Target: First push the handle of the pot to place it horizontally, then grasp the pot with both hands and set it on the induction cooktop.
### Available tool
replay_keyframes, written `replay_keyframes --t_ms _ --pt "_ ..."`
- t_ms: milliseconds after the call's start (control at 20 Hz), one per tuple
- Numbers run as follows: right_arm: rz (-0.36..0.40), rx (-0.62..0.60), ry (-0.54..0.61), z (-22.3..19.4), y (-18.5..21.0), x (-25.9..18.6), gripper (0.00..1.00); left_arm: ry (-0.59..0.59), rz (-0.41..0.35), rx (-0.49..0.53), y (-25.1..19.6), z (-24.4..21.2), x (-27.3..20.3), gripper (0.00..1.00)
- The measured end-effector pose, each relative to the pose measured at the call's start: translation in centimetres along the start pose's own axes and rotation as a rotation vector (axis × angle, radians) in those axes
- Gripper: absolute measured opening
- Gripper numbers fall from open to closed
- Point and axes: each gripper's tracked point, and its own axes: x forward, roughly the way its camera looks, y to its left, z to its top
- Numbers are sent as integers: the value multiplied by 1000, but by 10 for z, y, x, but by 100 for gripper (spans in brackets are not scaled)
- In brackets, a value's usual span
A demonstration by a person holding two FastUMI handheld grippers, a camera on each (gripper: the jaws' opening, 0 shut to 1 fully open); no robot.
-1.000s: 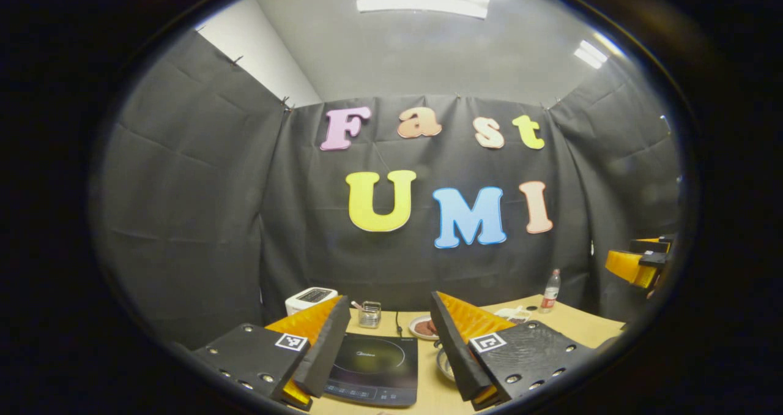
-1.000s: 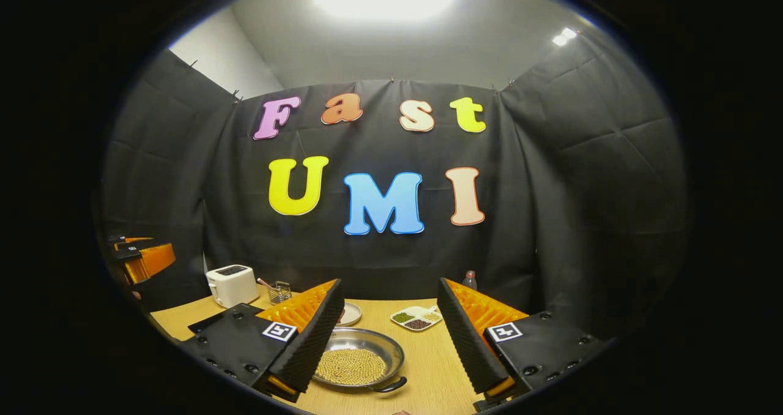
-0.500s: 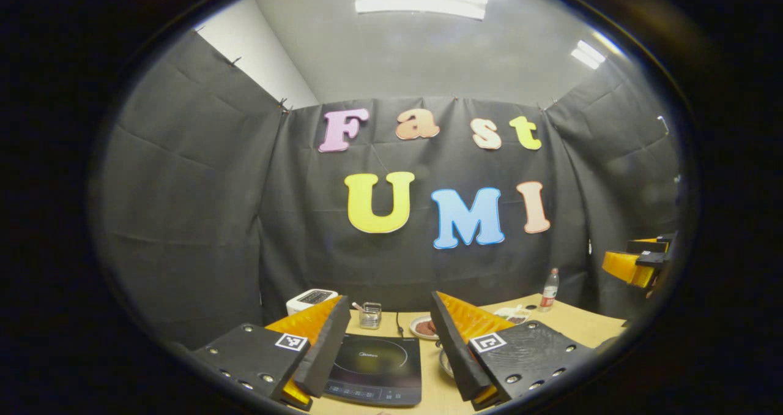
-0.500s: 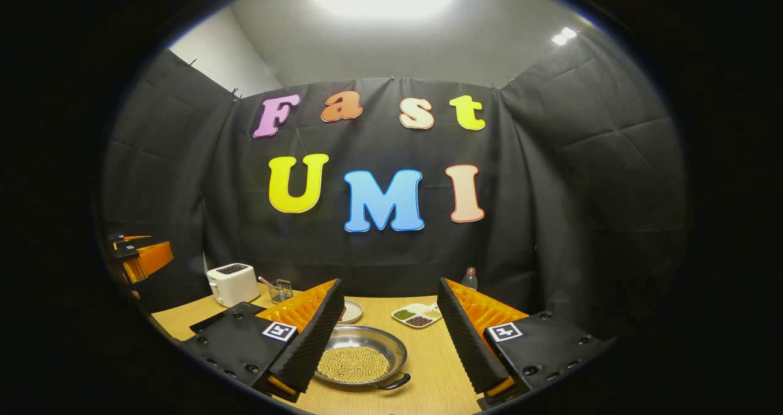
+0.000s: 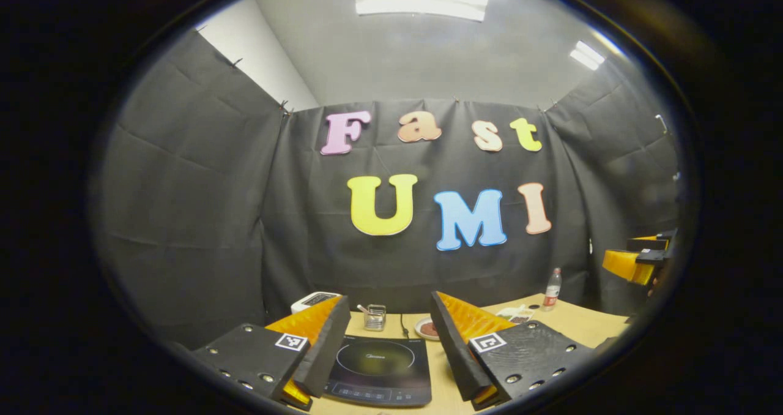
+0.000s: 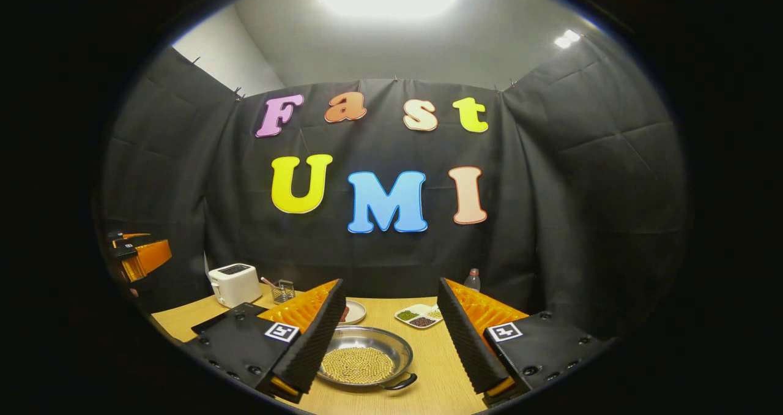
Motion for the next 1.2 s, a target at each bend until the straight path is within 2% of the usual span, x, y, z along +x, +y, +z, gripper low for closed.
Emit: replay_keyframes --t_ms 100,150,200,300,450,500,650,800,850,900,950,1000,1050,1200 --pt "0 -2 1 0 5 0 85 -5 -2 0 6 1 0 77" --pt "-4 -4 1 1 7 0 85 -6 -2 -1 10 0 1 77" --pt "-9 -7 1 0 9 1 76 -8 -3 -2 12 0 1 77" --pt "-10 -7 10 -3 16 1 65 -11 -5 -4 19 0 2 77" --pt "-21 -3 16 -6 23 3 65 -16 -11 -4 30 -2 3 77" --pt "-21 -1 17 -5 25 1 51 -16 -11 -5 34 -2 3 77" --pt "-21 -14 3 -4 32 3 43 -20 -10 -14 46 -4 4 77" --pt "10 -6 2 -3 43 4 26 -22 7 -14 57 -3 5 77" --pt "-8 -13 3 -5 41 8 26 -25 8 -13 57 -1 7 77" --pt "-27 -16 -9 -2 35 7 11 -25 11 -8 58 -1 8 77" --pt "-27 -22 -5 -1 32 6 2 -25 15 -2 59 -3 9 77" --pt "-4 -27 4 -9 35 14 0 -24 19 1 59 -3 10 80" --pt "17 -37 23 -16 39 14 0 -23 22 -1 57 -4 10 77" --pt "66 -65 74 -32 42 23 0 -16 29 -7 50 -6 15 77"
